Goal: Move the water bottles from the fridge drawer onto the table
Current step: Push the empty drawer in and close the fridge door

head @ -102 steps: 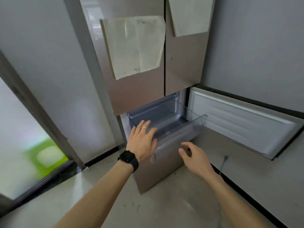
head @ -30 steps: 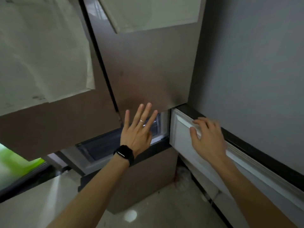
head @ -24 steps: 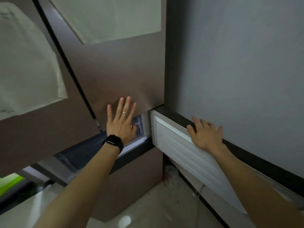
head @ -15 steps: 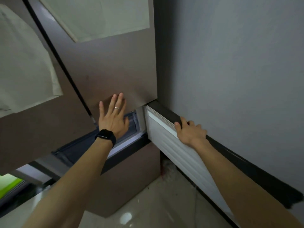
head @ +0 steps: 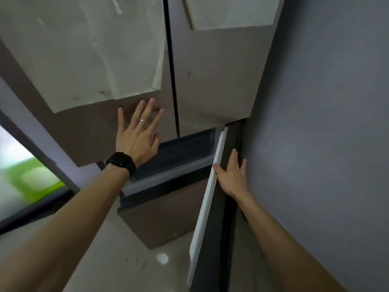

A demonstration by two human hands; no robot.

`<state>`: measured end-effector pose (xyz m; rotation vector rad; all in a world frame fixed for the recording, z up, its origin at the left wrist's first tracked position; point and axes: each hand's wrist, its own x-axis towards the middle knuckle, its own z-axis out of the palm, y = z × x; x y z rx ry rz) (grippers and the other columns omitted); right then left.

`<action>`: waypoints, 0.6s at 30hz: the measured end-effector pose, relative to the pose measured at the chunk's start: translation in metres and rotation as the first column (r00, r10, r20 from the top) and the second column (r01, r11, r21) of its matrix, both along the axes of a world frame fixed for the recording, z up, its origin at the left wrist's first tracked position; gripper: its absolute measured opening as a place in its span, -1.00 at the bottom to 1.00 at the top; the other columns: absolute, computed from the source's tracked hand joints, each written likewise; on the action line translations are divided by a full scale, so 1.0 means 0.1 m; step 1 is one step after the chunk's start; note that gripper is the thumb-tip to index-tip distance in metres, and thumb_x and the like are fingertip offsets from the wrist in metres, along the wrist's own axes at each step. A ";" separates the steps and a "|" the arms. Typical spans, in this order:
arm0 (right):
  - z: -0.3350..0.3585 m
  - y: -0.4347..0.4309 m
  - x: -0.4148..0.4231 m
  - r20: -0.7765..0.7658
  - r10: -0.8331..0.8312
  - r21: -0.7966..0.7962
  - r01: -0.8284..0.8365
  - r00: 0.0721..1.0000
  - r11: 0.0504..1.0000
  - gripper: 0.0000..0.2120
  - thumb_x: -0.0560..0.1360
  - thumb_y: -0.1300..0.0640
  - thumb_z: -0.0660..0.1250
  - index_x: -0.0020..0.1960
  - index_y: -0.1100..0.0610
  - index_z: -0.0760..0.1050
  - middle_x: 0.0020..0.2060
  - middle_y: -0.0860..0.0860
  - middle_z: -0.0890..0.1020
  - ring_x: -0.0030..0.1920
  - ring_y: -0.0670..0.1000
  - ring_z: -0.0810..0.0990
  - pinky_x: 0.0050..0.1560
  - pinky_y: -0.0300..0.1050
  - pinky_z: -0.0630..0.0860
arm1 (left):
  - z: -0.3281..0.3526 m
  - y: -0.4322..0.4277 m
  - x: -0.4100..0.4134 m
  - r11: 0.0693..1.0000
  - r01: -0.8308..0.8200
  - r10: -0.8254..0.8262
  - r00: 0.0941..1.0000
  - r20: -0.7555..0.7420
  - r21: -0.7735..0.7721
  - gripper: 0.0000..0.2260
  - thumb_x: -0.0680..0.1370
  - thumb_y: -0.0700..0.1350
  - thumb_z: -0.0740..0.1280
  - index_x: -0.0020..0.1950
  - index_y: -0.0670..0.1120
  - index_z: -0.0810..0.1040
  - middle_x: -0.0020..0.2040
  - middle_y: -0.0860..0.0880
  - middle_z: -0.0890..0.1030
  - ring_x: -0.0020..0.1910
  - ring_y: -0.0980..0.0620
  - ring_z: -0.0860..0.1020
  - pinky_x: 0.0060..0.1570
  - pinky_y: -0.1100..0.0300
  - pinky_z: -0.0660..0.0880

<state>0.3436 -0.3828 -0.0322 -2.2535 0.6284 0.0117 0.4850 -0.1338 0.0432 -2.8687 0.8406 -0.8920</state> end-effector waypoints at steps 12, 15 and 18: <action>-0.33 0.78 0.57 0.099 0.093 -0.254 -0.066 0.991 0.965 -0.03 0.46 -0.52 -0.30 0.59 0.15 -0.36 0.59 0.08 -0.31 0.54 0.07 -0.44 0.54 0.20 -0.32 | -0.02 0.46 0.07 0.975 -0.060 0.052 0.998 0.042 0.215 -0.27 0.57 0.05 0.24 0.66 0.14 -0.08 0.66 0.01 -0.21 0.63 -0.02 -0.18 0.48 -0.32 -0.26; -0.46 0.65 0.58 0.034 0.263 -0.486 -0.214 0.964 0.847 -0.08 0.50 -0.50 -0.28 0.58 0.14 -0.34 0.56 0.08 -0.37 0.53 0.05 -0.48 0.50 0.22 -0.39 | -0.06 0.40 0.05 0.978 -0.065 0.055 0.997 0.055 0.199 -0.27 0.57 0.06 0.25 0.66 0.13 -0.05 0.66 0.01 -0.18 0.63 -0.02 -0.16 0.49 -0.34 -0.19; -0.46 0.58 0.73 0.070 0.376 -0.650 -0.244 0.924 0.720 -0.14 0.57 -0.42 -0.20 0.59 0.21 -0.18 0.58 0.13 -0.31 0.56 0.07 -0.40 0.51 0.26 -0.35 | -0.08 0.39 0.05 0.981 -0.079 0.067 0.995 0.076 0.175 -0.30 0.57 0.06 0.24 0.65 0.14 0.00 0.67 0.01 -0.11 0.64 -0.01 -0.11 0.50 -0.34 -0.15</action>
